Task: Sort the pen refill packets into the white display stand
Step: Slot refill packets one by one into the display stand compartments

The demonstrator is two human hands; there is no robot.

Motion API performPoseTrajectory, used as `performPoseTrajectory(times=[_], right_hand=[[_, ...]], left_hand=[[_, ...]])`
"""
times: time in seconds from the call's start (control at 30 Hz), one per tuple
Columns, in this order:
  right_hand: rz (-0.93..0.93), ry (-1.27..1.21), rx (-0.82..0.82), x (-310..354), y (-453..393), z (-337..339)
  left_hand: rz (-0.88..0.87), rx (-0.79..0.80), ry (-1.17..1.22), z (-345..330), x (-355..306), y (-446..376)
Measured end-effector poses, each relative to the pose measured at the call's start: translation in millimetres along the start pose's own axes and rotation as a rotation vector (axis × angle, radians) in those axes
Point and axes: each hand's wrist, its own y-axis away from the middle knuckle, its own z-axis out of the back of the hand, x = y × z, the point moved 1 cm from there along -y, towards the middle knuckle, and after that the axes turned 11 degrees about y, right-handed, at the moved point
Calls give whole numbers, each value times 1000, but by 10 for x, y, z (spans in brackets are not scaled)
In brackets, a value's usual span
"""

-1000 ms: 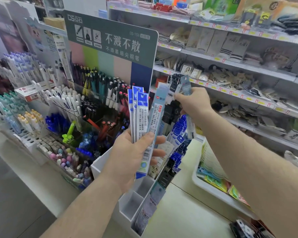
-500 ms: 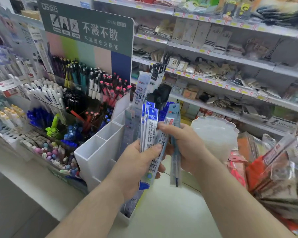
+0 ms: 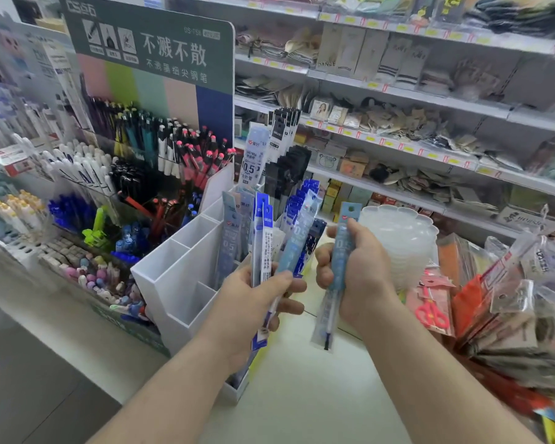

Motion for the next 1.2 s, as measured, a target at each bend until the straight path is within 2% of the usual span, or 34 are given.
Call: performPoseTrajectory(times=[0.13, 0.33, 0.43, 0.6, 0.8, 0.9, 0.97, 1.13, 1.2], right_hand=[[62, -19, -46, 7, 60, -17], [128, -30, -100, -107, 65, -172], [168, 24, -165, -153, 95, -242], [121, 44, -151, -214, 190, -378], [20, 83, -96, -341, 177, -471], [44, 226, 107, -346, 200, -452], [62, 284, 175, -344, 169, -421], [146, 132, -72, -43, -33, -341], [260, 217, -129, 11, -110, -362]], left_hand=[[53, 36, 95, -20, 27, 32], [34, 98, 142, -44, 123, 84], [10, 103, 110, -15, 165, 80], [-24, 143, 18, 90, 146, 133], [-76, 56, -34, 239, 108, 181], [-90, 26, -85, 354, 60, 207], [-57, -43, -36, 433, 30, 224], [-41, -227, 38, 654, -76, 289], [-48, -262, 85, 701, -119, 327]])
